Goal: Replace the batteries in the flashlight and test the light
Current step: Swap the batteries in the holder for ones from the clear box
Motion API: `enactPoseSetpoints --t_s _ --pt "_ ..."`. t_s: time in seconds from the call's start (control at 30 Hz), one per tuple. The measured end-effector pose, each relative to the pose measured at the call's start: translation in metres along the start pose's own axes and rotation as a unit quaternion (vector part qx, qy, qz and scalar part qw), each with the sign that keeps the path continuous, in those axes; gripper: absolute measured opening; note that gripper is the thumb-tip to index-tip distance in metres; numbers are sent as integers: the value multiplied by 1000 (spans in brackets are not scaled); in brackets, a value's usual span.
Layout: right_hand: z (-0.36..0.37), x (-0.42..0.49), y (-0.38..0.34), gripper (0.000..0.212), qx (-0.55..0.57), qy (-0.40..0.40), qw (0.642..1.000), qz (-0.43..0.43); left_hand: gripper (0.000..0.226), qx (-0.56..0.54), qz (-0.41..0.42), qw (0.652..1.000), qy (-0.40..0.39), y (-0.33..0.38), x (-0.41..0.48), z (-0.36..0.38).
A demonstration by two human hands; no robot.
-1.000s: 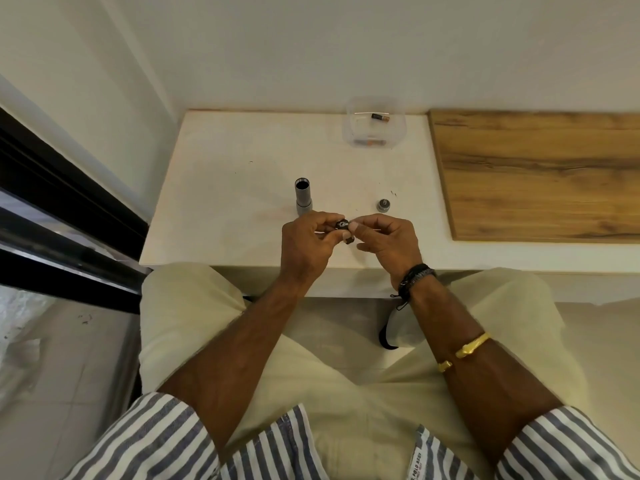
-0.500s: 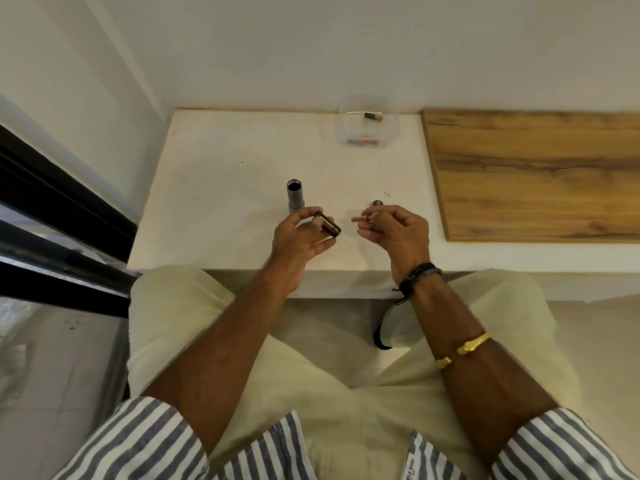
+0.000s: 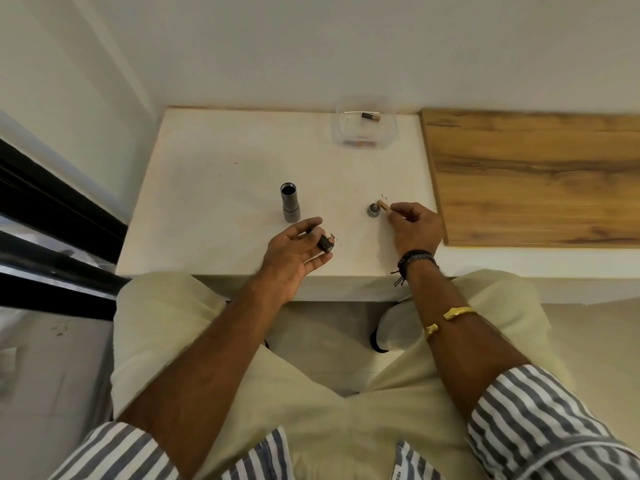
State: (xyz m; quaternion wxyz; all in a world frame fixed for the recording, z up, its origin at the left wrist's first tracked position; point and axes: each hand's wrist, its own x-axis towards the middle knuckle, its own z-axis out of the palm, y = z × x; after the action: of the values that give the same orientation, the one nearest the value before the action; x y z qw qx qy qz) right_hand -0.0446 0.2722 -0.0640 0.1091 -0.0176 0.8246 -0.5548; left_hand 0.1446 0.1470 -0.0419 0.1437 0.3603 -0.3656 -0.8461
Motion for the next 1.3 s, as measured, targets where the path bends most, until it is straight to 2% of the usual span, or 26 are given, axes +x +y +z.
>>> enactPoseSetpoints --t_s 0.13,0.23,0.4,0.57,0.67,0.73,0.77,0.83,0.9,0.97,1.07,1.17,1.3 --pt "5 -2 0 10 -91 -7 995 -43 29 -11 0 1000 1 1 0 0" --pt "4 -4 2 11 -126 -14 991 -51 28 -23 -9 1000 15 1 1 2" --pt "4 -7 1 12 -161 -15 984 -72 29 -21 -10 1000 -5 1 0 2" --pt "1 -9 -1 17 -155 -25 984 -79 27 -19 -11 1000 -19 3 -3 -1" --pt "-2 -16 -7 20 -106 -11 992 -71 25 -18 -6 999 -33 4 -6 -1" --pt "-3 -25 -15 15 -57 1 997 -57 26 -11 2 999 -42 6 -7 0" --pt "-3 -31 -21 11 -25 -13 999 -45 26 -5 7 999 -45 6 -8 1" --pt "-3 -45 -31 10 27 -89 995 -21 28 10 15 999 -42 6 -9 3" --pt "-4 -60 -37 12 39 -179 983 -19 29 22 24 999 -33 6 -10 6" --pt "-5 -74 -40 13 22 -237 970 -39 28 41 36 998 -24 7 -11 6" --pt "-6 -84 -41 18 -57 -266 952 -142 26 65 40 997 -15 8 -12 6" --pt "-9 -86 -43 18 -132 -262 927 -234 28 81 37 996 -8 8 -13 6" --pt "-14 -86 -46 21 -154 -275 911 -268 29 97 40 995 2 10 -15 5"
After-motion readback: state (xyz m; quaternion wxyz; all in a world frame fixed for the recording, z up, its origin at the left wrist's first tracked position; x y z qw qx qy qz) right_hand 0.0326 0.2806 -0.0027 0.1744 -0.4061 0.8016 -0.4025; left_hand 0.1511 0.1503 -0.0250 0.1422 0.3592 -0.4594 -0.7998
